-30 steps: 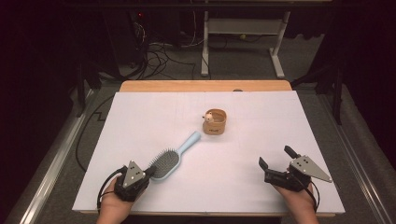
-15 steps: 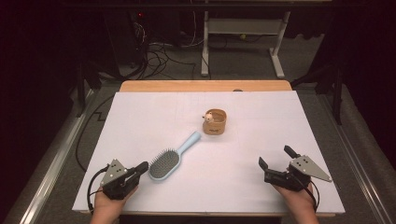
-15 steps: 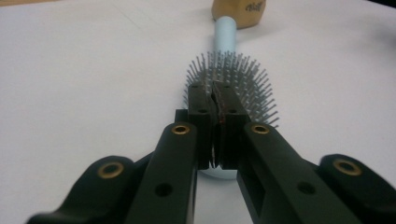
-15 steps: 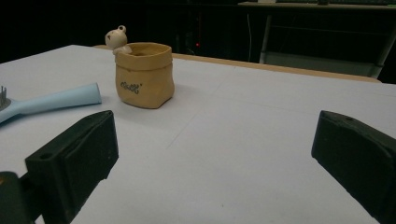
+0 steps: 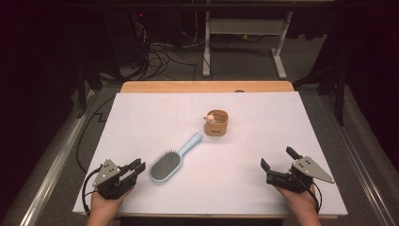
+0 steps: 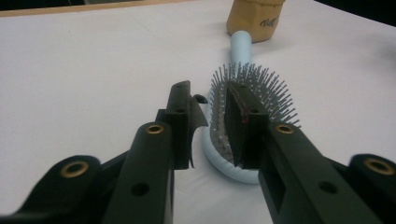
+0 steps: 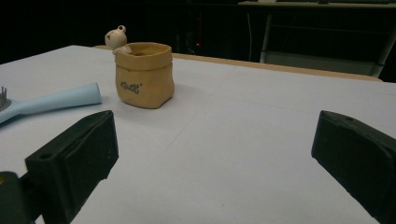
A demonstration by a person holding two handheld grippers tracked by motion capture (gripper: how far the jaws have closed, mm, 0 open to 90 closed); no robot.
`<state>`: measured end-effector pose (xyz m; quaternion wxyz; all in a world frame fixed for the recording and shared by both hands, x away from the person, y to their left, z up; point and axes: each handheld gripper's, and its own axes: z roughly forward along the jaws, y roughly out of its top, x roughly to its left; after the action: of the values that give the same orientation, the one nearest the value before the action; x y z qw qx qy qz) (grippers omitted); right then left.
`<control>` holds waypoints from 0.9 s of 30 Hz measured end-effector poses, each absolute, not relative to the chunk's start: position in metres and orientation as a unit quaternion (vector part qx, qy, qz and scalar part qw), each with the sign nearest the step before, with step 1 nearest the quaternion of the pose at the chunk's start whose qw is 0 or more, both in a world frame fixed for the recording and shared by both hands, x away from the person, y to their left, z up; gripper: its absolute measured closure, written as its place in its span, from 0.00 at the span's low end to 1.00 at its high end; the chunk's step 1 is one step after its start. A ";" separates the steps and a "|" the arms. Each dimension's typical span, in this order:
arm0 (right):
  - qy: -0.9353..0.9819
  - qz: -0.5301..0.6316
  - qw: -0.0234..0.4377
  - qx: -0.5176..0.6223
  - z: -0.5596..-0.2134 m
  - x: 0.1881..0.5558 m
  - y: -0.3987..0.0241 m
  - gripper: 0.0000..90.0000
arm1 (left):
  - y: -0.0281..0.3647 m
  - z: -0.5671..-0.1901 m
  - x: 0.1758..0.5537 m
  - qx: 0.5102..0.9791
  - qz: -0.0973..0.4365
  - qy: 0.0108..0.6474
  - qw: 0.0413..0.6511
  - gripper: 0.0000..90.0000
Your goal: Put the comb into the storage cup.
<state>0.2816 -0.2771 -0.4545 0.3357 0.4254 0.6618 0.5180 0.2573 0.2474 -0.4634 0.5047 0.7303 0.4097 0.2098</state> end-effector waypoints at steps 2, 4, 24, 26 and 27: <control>0.662 0.518 0.336 0.425 -0.455 0.282 -0.277 0.02 | 0.248 -0.463 0.257 0.728 0.211 0.410 0.508 0.75; 0.662 0.518 0.336 0.425 -0.455 0.282 -0.277 0.02 | 0.250 -0.463 0.257 0.724 0.210 0.410 0.514 0.71; 0.660 0.519 0.337 0.426 -0.454 0.281 -0.277 0.02 | 0.246 -0.459 0.256 0.737 0.221 0.373 0.518 0.38; 0.660 0.520 0.337 0.425 -0.454 0.281 -0.277 0.02 | 0.248 -0.460 0.257 0.737 0.218 0.377 0.517 0.36; 0.660 0.519 0.337 0.425 -0.454 0.281 -0.277 0.02 | 0.248 -0.460 0.257 0.737 0.217 0.379 0.516 0.35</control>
<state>0.2812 -0.2772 -0.4538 0.3374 0.4249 0.6601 0.5195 0.2568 0.2484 -0.4602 0.5162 0.7366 0.3794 0.2169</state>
